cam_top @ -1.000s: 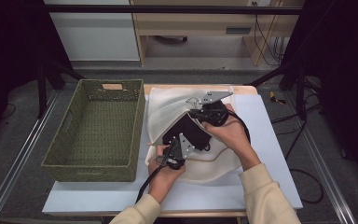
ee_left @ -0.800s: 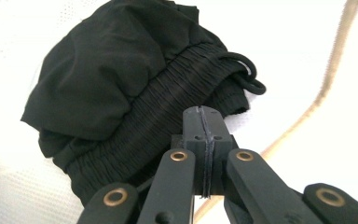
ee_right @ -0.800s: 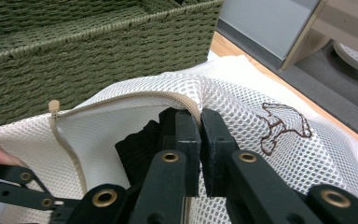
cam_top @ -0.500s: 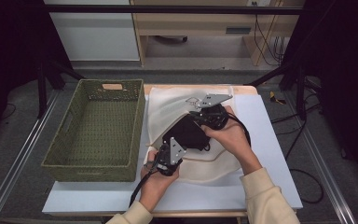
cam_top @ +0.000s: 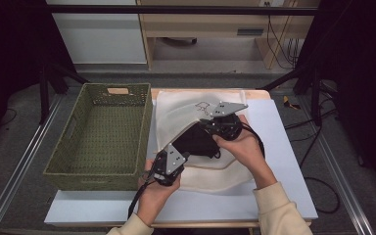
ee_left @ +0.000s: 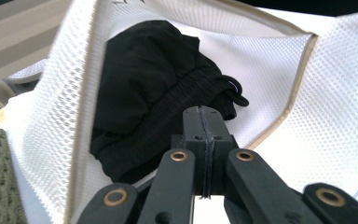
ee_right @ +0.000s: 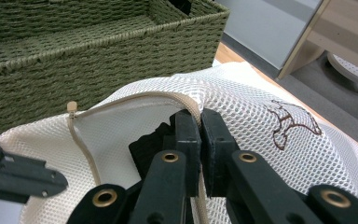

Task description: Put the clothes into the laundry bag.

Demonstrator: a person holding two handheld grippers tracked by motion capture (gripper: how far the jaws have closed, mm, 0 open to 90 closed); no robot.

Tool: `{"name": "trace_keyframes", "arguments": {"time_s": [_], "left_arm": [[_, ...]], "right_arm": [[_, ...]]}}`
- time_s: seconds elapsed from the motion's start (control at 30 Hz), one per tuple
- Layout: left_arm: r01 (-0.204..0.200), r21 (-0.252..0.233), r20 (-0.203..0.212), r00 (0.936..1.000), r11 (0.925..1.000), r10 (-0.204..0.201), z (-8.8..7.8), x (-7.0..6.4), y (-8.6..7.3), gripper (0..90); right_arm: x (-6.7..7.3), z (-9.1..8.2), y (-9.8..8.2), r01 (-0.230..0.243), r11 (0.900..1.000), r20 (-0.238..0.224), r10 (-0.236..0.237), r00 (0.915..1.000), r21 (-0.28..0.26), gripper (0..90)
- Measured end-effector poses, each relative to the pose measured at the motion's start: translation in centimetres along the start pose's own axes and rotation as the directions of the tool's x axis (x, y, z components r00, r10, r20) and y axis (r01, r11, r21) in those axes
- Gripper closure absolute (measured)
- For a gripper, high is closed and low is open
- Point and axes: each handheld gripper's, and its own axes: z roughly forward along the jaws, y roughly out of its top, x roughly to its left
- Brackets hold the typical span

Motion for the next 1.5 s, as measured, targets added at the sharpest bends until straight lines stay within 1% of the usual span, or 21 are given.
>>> {"name": "trace_keyframes", "arguments": {"time_s": [0.07,0.1,0.3,0.43,0.57,0.7,0.77,0.87,1.1,1.2,1.5], "left_arm": [[0.012,-0.006,0.001,0.9999,0.9999,-0.012,-0.3,0.3,0.1,90.0],[0.025,-0.014,0.002,0.9997,0.9996,-0.025,-0.5,0.4,0.1,90.0],[0.049,-0.036,-0.005,0.9988,0.9982,-0.049,-1.3,1.0,0.5,90.0],[0.065,-0.044,-0.006,0.9978,0.9969,-0.065,-2.0,1.4,0.6,90.0],[0.095,-0.064,-0.015,0.9953,0.9934,-0.096,-3.1,2.2,0.7,90.0],[0.105,-0.073,-0.026,0.9940,0.9918,-0.107,-4.1,2.8,0.6,90.0],[0.110,-0.075,-0.025,0.9934,0.9911,-0.112,-4.4,3.0,0.6,90.0],[0.126,-0.085,-0.026,0.9914,0.9884,-0.128,-5.0,3.5,0.5,90.0],[0.144,-0.098,-0.037,0.9882,0.9847,-0.149,-6.2,4.4,0.5,90.0],[0.148,-0.104,-0.042,0.9873,0.9835,-0.153,-6.6,4.6,0.4,90.0],[0.156,-0.115,-0.052,0.9853,0.9810,-0.163,-7.1,5.2,0.4,90.0]], "right_arm": [[0.1,0.0,-0.2,-0.002,1.000,0.000,0.002,1.0000,-0.002,87.0],[0.2,0.0,-0.3,0.002,1.000,-0.001,-0.002,1.0000,-0.003,87.0],[0.6,-0.1,-0.6,0.005,1.000,-0.002,-0.005,1.0000,-0.003,87.0],[0.9,-0.2,-0.7,0.011,1.000,0.009,-0.010,0.9999,-0.005,87.0],[1.3,-0.5,-0.8,0.032,0.999,0.017,-0.032,0.9993,0.001,86.9],[1.6,-0.6,-1.0,0.046,0.999,0.018,-0.047,0.9988,0.014,86.9],[1.8,-0.6,-1.1,0.064,0.998,0.022,-0.065,0.9976,0.026,86.9],[2.1,-0.7,-1.3,0.072,0.997,0.021,-0.073,0.9971,0.032,86.9],[2.8,-0.8,-2.1,0.089,0.994,0.020,-0.090,0.9957,0.058,86.8],[3.2,-0.8,-2.4,0.097,0.993,0.023,-0.099,0.9948,0.071,86.8],[3.8,0.0,-3.3,0.109,0.988,0.006,-0.110,0.9939,0.108,86.8]]}}
